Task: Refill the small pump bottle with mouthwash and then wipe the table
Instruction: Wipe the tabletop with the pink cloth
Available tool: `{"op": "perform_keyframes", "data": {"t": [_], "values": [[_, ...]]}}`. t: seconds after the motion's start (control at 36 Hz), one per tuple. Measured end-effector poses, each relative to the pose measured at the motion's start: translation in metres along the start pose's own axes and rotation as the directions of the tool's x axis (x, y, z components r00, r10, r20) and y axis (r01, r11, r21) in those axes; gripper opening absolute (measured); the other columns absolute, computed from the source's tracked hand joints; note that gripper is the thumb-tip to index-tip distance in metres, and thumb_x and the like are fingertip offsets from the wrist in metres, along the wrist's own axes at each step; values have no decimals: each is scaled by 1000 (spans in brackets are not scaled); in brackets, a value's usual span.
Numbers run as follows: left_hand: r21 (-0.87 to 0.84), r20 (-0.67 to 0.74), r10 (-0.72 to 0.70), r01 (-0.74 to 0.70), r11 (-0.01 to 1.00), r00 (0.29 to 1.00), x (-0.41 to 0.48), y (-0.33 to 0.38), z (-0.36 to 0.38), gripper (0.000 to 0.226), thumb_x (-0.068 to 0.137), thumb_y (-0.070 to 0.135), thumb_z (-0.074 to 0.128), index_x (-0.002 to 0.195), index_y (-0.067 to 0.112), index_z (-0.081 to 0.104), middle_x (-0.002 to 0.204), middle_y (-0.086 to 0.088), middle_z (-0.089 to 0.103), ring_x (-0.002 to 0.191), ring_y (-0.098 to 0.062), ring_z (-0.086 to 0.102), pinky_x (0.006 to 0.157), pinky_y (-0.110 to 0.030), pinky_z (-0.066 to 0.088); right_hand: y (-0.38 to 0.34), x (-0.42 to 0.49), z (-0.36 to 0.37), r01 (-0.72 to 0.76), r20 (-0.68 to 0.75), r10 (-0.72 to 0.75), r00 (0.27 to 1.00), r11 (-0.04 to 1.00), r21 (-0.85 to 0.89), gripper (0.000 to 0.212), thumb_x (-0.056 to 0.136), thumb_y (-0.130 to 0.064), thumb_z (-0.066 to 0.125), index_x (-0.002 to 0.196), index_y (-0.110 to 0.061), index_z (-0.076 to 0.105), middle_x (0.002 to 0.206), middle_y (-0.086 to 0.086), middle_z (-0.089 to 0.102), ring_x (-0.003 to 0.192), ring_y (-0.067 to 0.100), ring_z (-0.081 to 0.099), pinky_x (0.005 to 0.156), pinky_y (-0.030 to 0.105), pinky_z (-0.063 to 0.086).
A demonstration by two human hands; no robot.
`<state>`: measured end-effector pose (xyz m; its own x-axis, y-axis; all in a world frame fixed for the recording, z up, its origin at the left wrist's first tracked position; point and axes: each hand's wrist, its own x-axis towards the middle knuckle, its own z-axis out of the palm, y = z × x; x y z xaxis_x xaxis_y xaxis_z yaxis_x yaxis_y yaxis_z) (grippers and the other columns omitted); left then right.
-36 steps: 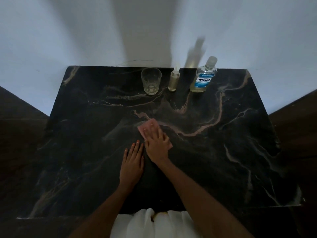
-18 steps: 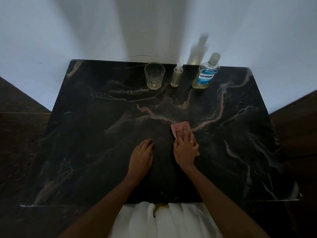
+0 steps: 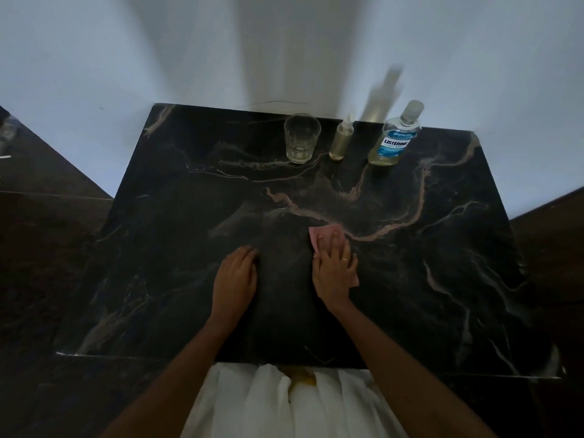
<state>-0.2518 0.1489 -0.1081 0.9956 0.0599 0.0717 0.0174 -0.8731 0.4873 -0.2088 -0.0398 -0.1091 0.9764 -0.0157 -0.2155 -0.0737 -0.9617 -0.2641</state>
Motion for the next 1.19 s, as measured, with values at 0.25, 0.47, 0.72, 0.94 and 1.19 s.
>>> {"op": "perform_keyframes", "data": {"t": [0.25, 0.47, 0.72, 0.94, 1.19], "values": [[42, -82, -126, 130, 991, 989, 1, -34, -23, 31, 85, 6, 53, 116, 3, 57, 124, -17, 58, 118, -30, 52, 104, -42, 37, -66, -3, 31, 242, 41, -238, 970, 963, -117, 49, 88, -34, 38, 136, -29, 35, 144, 5, 39, 128, 32, 41, 98, 49, 39], [-28, -75, -192, 190, 981, 979, 2, -36, -26, 33, 89, 6, 47, 120, 5, 55, 128, -13, 55, 124, -25, 47, 107, -38, 34, -94, -46, 58, 501, 101, -491, 865, 841, -203, 71, 81, -51, 47, 139, -23, 18, 146, 3, 34, 130, 24, 40, 99, 43, 42], [-38, -87, -193, 190, 981, 977, 1, -44, -33, 31, 89, 7, 48, 119, 5, 56, 126, -14, 57, 122, -28, 49, 105, -42, 37, -51, 6, 25, 214, 35, -211, 977, 966, -143, 51, 86, -33, 25, 135, -26, 39, 141, 6, 43, 124, 31, 47, 96, 50, 42], [-75, -67, -210, 205, 976, 975, 7, -44, -26, 31, 87, 5, 50, 118, 4, 56, 125, -16, 57, 119, -29, 51, 103, -41, 39, -77, -42, 47, 620, 232, -585, 777, 775, -124, 58, 90, -33, 29, 143, -25, 7, 153, 10, 13, 139, 31, 16, 109, 53, 21], [-81, -48, -150, 146, 986, 987, 15, -32, -23, 30, 87, 4, 51, 117, 2, 57, 122, -16, 59, 115, -29, 54, 98, -38, 42, -56, -46, 39, 632, 188, -604, 775, 743, -218, 54, 82, -38, 30, 135, -31, 35, 145, 0, 38, 129, 28, 41, 94, 39, 44]]}}
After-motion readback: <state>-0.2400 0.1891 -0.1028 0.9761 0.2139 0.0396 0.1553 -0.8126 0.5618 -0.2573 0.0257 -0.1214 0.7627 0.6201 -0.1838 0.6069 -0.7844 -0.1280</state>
